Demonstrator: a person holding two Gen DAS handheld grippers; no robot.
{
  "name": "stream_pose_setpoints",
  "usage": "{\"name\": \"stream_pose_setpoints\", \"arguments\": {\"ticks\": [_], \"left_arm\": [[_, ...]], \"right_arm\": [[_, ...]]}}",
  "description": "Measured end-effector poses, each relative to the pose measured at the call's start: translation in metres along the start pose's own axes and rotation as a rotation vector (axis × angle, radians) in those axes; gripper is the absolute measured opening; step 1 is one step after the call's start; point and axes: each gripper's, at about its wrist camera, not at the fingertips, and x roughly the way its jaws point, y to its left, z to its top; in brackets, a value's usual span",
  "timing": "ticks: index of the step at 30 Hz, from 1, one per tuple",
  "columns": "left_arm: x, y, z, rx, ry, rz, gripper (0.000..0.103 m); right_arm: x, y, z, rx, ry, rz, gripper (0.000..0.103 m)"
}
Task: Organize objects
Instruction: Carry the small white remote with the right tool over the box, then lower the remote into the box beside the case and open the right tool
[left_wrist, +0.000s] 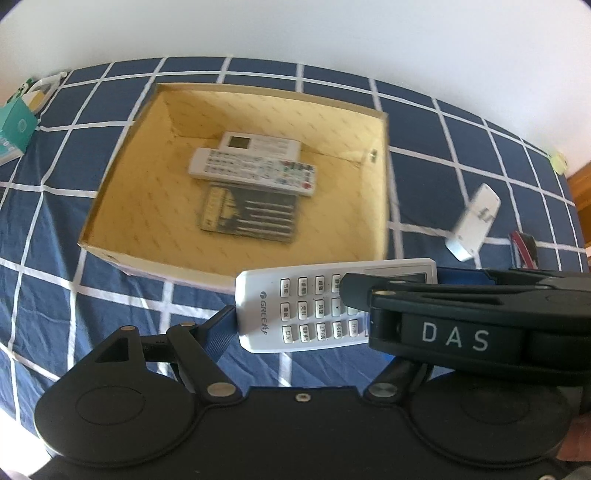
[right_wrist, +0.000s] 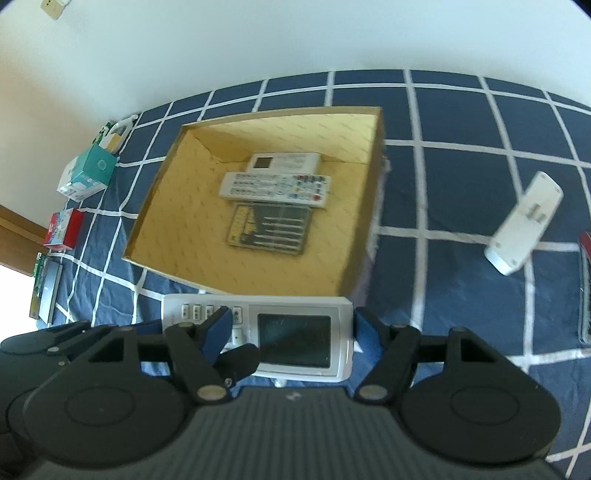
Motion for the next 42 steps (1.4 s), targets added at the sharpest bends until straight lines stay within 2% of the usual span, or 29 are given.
{"name": "stream_pose_setpoints", "arguments": {"ticks": [9,17,26,42], "left_arm": [[0.034,0.047,0.043,0.023,0.043,-0.006,0.075],[0.091,0.076,0.074,0.064,0.145,-0.027,0.075],[0.143,0.096,0.075,0.106,0.266,-0.050,0.075],[0.177,0.110,0.069,0.118,0.344,-0.085,0.075]], "right_arm": [[0.048,0.029,0.038,0.026,0.028,-0.005,0.071],[0.107,0.029,0.062,0.102,0.088,-0.024,0.071],[0.167,0.018,0.057,0.189,0.188,-0.048,0.071],[0.207,0.013,0.050,0.229,0.269,-0.085,0.071]]}}
